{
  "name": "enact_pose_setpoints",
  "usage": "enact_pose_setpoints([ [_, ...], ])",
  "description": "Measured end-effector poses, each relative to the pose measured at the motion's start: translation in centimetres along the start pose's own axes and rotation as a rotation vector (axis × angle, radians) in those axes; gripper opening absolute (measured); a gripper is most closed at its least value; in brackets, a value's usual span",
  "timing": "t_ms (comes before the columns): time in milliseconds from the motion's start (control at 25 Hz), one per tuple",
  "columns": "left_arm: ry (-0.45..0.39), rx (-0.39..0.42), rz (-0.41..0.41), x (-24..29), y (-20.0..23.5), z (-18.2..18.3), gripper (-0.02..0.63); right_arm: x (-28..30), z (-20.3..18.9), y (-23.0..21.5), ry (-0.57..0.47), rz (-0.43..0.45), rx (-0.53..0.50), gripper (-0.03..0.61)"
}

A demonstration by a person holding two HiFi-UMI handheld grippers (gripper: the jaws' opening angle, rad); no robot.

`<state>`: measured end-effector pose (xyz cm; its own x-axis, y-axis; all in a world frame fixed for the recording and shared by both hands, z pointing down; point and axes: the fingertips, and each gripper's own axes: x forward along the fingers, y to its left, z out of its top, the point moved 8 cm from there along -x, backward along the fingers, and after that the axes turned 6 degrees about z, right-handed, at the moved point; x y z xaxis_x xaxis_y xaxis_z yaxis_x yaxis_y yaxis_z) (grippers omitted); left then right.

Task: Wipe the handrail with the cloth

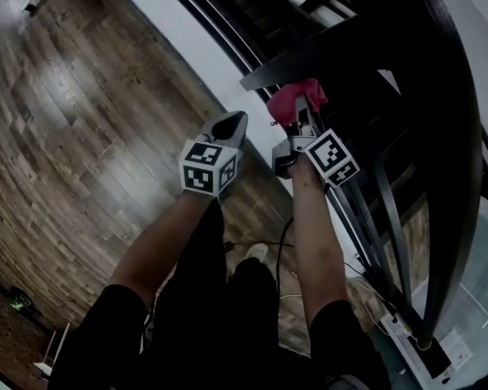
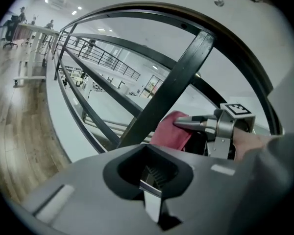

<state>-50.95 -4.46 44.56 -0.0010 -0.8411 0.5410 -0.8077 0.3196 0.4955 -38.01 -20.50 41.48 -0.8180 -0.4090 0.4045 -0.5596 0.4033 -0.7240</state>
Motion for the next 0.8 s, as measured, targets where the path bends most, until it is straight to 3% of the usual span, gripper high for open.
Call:
enact_pose_setpoints([
  [120,-0.008,0.024,-0.003,0.9,0.4,0.8,-0.002,1.3,1.0,0.4,0.013,-0.083,-0.072,0.050],
  [280,-0.007,0.045,-0.006,1.7,0.3,1.3,-0.002,2.4,1.5,1.4,0.118,-0.288,-0.432,0.051],
  [400,0.007,0.033,-0.007,2.0,0.6,0.7,-0.002,3.1,1.0,2.3,0.191,-0.343,-0.650,0.051],
  [800,0.026,0.058,-0.025,1.8,0.4,-1.7,-0.002,0.8,0.9,1.2,0.199,-0.348,-0.735,0.052],
])
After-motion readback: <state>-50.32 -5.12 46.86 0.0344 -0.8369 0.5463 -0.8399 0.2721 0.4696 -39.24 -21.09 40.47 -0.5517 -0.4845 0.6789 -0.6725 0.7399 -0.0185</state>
